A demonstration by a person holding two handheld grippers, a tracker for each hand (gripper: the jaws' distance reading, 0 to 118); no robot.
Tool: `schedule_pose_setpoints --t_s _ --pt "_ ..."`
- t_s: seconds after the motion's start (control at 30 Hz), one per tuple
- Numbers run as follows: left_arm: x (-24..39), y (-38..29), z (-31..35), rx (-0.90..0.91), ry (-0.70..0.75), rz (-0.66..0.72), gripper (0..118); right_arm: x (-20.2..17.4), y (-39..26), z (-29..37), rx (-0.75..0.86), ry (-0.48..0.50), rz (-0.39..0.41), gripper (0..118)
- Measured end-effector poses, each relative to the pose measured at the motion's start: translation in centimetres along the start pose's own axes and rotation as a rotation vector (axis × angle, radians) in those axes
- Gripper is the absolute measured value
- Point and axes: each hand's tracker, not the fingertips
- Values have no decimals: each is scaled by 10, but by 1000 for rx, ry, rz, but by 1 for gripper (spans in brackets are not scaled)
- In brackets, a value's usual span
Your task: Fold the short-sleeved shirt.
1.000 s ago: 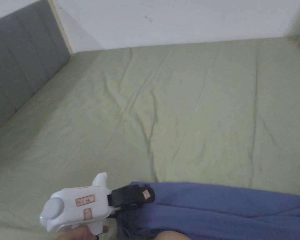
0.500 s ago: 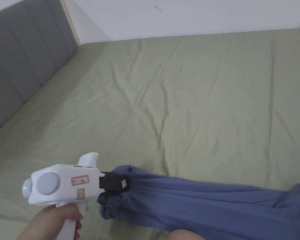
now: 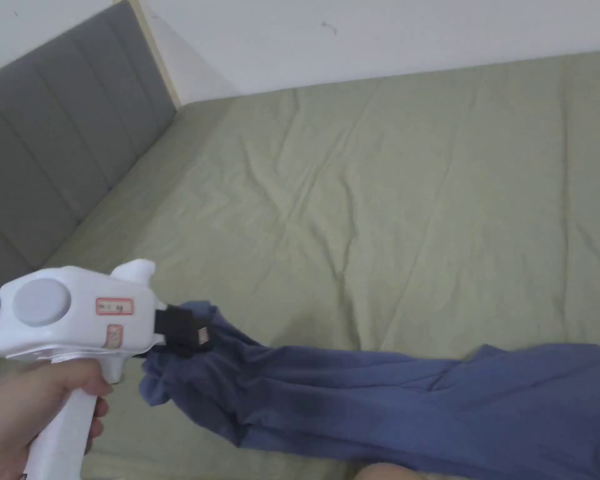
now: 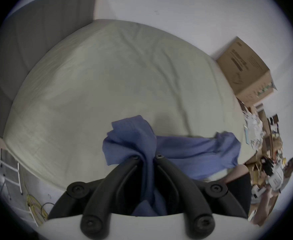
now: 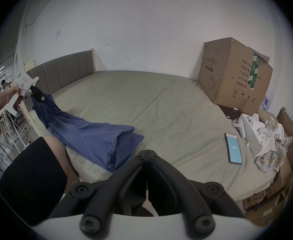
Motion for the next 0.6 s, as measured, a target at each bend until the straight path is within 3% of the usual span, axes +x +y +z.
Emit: schedule_pose_setpoints --t_s 0.2,0.37,0.4,0.43,0.47,0.5,0.6 --pt "107 -3 -52 -94 -107 -114 7 -8 6 8 38 41 26 0" --pt "138 -13 -130 -160 -117 -50 9 0 0 20 57 49 38 0" --pt "144 -18 -141 -182 -138 -34 20 2 -2 22 55 41 45 0" --pt "148 -22 -149 -200 -153 -29 46 4 -4 23 53 38 49 0" --pt "154 -27 -154 -204 -165 -38 81 7 -6 24 50 36 49 0" --pt "161 -31 -154 -215 -214 -52 108 11 -9 24 43 32 46 0" --pt "166 -30 -126 -155 -260 -145 102 21 -15 25 28 28 14 0"
